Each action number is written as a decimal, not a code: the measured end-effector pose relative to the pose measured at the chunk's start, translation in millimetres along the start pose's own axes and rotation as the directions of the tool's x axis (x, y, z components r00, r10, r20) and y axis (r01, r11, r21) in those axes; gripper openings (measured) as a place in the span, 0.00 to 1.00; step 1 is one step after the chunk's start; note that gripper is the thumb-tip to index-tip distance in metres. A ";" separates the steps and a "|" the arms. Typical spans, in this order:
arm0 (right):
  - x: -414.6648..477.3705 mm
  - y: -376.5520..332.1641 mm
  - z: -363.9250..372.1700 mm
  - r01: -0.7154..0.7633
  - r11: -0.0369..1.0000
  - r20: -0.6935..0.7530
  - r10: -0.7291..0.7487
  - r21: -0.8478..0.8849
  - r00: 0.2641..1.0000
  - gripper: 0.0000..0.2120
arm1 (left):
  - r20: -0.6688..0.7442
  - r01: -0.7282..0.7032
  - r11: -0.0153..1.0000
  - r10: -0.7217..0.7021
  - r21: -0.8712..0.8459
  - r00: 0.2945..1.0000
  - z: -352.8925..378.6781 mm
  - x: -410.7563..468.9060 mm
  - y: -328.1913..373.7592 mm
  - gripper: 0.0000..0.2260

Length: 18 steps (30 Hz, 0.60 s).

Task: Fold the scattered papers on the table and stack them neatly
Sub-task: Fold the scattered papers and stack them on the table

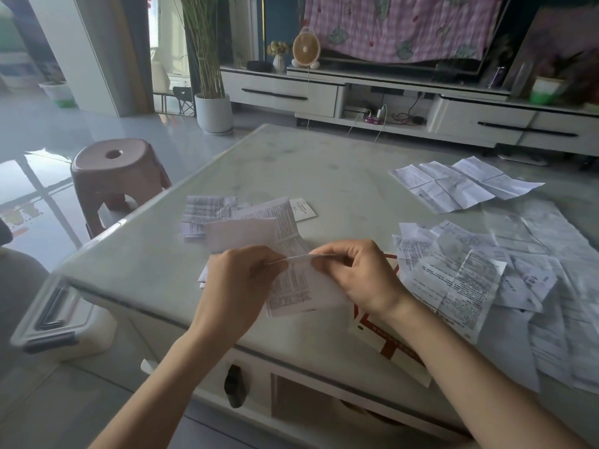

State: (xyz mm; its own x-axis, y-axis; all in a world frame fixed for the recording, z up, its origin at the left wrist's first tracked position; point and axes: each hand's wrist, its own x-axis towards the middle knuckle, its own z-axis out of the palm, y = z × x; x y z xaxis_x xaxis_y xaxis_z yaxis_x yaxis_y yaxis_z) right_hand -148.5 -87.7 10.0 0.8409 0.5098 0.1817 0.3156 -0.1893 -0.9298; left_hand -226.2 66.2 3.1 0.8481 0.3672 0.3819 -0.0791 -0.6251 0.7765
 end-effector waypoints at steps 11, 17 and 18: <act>5.8 6.6 4.9 -0.068 0.998 -0.106 0.069 0.020 0.992 0.08 | 0.155 0.310 0.917 -0.278 -0.252 0.948 3.1 -15.0 -11.2 0.13; 5.2 3.5 2.9 -0.012 0.998 -0.180 0.023 0.058 0.983 0.09 | -0.091 0.218 0.919 -0.260 -0.329 0.961 -20.3 -12.6 -4.2 0.12; 5.0 2.8 0.2 -0.021 0.998 -0.193 0.030 0.051 0.981 0.07 | -0.089 0.233 0.889 -0.289 -0.395 0.953 -25.3 -9.5 -5.2 0.12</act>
State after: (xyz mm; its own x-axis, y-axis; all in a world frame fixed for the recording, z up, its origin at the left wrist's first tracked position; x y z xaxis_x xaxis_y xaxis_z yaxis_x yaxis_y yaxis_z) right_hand -143.5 -85.5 8.3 0.9192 0.3320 0.2119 0.2754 -0.1570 -0.9484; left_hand -247.2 83.4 8.1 0.7843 0.5924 0.1841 -0.0796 -0.1982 0.9769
